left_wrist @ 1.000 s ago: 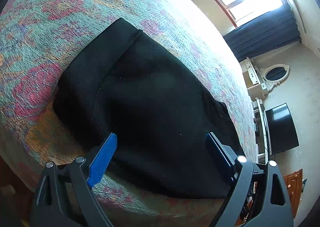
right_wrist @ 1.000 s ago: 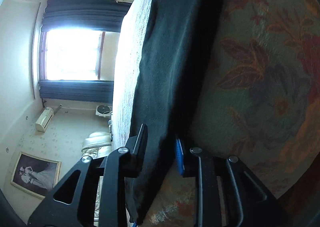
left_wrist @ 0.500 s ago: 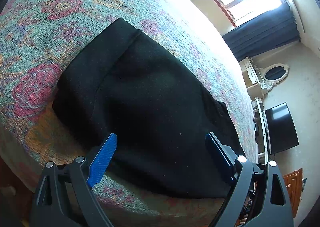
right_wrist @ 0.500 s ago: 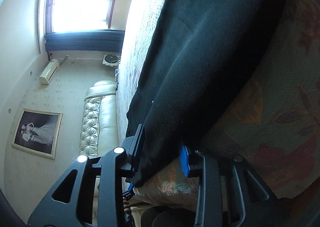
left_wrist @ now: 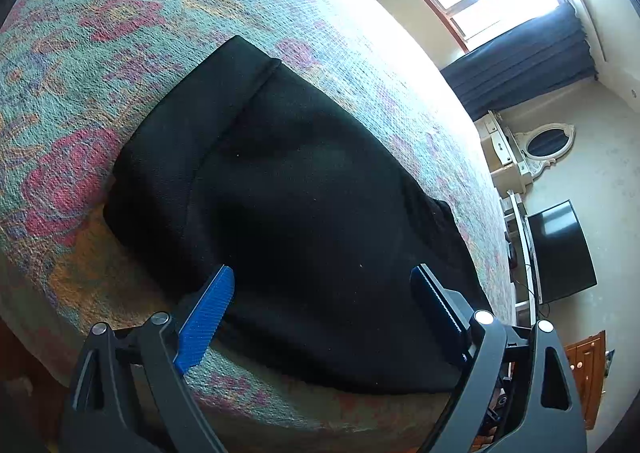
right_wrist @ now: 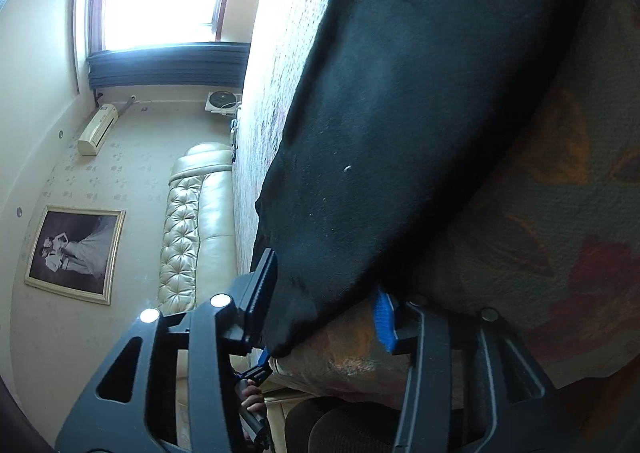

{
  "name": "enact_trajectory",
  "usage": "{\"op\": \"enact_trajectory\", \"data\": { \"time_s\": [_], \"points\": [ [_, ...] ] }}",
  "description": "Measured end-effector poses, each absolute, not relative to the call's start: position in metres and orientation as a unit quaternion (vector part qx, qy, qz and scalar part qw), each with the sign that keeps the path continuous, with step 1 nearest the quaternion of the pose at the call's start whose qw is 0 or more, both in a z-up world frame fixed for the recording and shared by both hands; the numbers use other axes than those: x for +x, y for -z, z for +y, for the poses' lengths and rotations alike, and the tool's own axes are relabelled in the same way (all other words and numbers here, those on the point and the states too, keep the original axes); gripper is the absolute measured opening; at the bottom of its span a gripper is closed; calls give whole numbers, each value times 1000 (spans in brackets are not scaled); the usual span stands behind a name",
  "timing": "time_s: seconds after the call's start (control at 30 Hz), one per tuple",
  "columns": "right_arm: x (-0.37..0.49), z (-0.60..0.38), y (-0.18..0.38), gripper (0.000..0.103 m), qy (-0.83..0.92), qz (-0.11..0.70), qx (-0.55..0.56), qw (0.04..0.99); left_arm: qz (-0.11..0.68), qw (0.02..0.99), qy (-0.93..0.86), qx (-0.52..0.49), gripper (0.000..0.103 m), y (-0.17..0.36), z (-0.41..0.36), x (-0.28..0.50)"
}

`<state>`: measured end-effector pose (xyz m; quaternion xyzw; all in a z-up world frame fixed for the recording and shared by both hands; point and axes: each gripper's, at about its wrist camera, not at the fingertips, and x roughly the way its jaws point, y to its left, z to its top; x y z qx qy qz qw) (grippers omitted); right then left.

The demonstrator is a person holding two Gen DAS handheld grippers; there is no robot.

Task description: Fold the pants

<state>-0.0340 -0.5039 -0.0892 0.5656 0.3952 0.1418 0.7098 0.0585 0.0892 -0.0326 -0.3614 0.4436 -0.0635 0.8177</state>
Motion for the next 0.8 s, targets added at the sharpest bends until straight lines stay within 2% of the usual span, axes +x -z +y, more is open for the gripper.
{"op": "enact_trajectory", "data": {
  "time_s": [0.2,0.23,0.27,0.3,0.33,0.47,0.5,0.57,0.6,0.63,0.67,0.7,0.8],
  "points": [
    [-18,-474,93,46,-183,425,551,694,441,818,63,-363,88,33,88,52],
    [-16,-471,92,43,-185,427,546,697,441,818,64,-364,88,34,88,52],
    [-14,-466,91,35,-191,433,538,698,441,818,65,-364,89,34,89,52],
    [-12,-462,91,13,-194,445,523,701,441,818,66,-364,89,34,90,51],
    [-10,-456,92,7,-194,463,505,702,440,818,66,-365,89,35,91,51],
    [-24,-461,112,6,-195,459,538,680,439,818,70,-365,89,35,92,50],
    [-26,-463,115,8,-201,459,550,668,440,818,72,-364,89,35,93,50],
    [-31,-465,119,18,-219,463,560,651,440,817,74,-364,89,34,93,49],
    [-34,-465,117,36,-228,471,557,645,440,816,75,-366,89,34,94,49],
    [-37,-465,115,47,-242,472,556,640,440,815,76,-368,89,34,95,49],
    [-40,-465,111,52,-251,475,551,638,440,815,77,-370,89,34,95,49],
    [-42,-467,106,56,-255,479,539,644,440,814,77,-370,89,34,96,50],
    [-45,-485,76,56,-255,483,474,691,444,815,80,-364,89,34,97,50]
  ]
}}
